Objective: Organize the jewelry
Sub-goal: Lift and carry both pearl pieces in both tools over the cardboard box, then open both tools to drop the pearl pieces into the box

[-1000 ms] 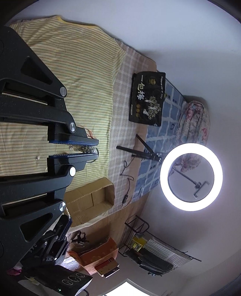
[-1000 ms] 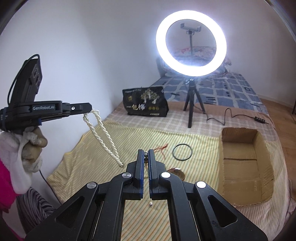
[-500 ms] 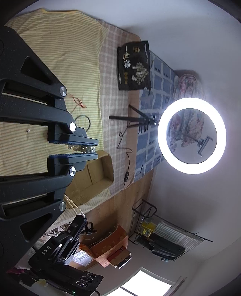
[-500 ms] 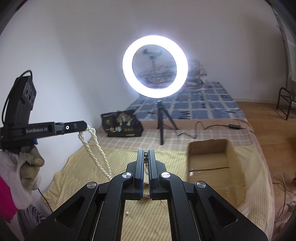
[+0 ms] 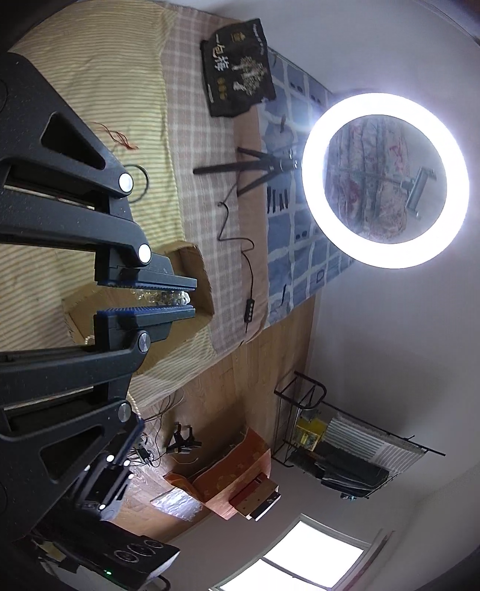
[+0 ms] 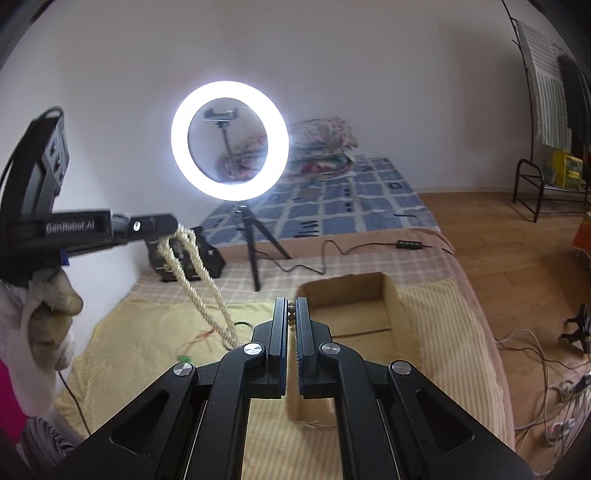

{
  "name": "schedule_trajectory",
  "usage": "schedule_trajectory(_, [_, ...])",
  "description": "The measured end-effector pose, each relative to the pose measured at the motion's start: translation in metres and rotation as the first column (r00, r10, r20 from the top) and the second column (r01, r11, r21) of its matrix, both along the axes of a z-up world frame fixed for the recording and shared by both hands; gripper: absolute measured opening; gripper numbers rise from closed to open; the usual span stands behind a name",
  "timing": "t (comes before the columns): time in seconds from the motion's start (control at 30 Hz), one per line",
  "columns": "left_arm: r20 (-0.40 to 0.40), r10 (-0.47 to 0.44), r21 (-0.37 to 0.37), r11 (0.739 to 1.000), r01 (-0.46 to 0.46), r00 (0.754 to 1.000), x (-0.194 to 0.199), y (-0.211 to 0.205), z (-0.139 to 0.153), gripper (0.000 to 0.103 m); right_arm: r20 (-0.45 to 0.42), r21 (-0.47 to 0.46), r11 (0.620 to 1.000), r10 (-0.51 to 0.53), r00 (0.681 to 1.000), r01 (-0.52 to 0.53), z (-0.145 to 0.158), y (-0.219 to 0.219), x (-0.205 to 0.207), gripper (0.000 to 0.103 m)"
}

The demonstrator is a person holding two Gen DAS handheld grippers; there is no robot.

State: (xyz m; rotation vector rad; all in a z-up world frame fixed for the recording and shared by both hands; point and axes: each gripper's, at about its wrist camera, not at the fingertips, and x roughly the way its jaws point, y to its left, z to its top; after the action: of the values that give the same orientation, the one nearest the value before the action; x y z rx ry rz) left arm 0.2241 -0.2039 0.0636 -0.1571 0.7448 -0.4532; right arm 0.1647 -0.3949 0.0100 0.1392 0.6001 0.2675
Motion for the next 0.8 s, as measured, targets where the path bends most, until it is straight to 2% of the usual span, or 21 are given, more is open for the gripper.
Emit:
schedule_trajectory(0.17, [-0.016, -0.016, 0.006, 1.000, 0.016, 1.000, 0.025, -0.027, -0.010, 0.005, -0.025, -0.002, 0.999, -0.040, 0.999, 0.039, -0.008, -0.019, 0.007, 0.002])
schedule_trajectory(0.37, [-0.061, -0.025, 0.018, 0.999, 0.027, 0.998, 0.056, -0.051, -0.035, 0.005, -0.057, -0.013, 0.998, -0.069, 0.996, 0.068, -0.020, -0.031, 0.012, 0.002])
schedule_trajectory(0.8, [-0.156, -0.034, 0.046, 0.998, 0.042, 0.987, 0.092, -0.078, -0.086, 0.005, -0.149, -0.056, 0.994, -0.102, 0.984, 0.094, -0.053, -0.044, 0.028, 0.003])
